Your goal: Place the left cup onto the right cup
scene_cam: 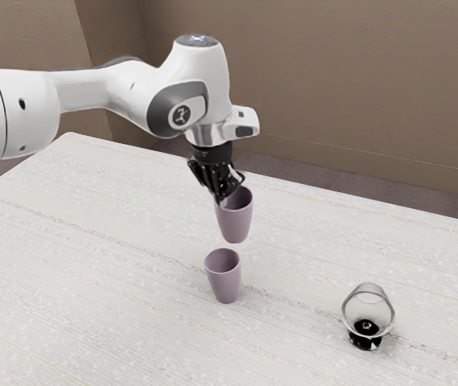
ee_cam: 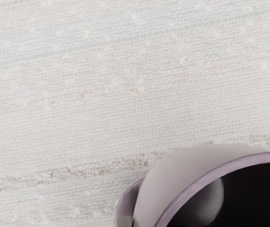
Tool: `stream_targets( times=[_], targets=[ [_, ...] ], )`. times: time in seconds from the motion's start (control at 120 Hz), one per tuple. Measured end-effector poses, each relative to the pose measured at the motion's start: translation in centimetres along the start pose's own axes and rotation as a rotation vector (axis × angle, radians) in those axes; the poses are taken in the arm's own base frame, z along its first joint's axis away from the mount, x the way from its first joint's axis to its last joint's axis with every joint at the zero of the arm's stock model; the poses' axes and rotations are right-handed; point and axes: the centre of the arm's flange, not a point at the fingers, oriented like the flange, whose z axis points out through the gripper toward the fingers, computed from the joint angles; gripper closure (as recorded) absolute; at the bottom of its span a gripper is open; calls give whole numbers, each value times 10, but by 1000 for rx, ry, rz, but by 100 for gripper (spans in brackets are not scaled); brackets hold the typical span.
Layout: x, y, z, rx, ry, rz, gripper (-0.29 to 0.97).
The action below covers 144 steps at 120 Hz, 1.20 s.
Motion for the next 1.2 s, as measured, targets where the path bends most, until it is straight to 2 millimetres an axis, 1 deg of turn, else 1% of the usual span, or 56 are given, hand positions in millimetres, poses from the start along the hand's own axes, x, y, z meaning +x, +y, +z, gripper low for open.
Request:
stream_targets(
  times=[0.175, 0.275, 0.533, 0.775, 1.0, 1.2],
  targets=[
    [-33, -7, -2, 24, -22, -58, 78],
    [-40, -7, 2, 29, -27, -85, 78],
    [-35, -7, 23, 23, -34, -138, 78],
    [-29, -5, 53, 15, -61, -171, 78],
    [-27, -3, 66, 13, -73, -195, 78],
    [-27, -4, 68, 8, -72, -212, 36]
  ],
)
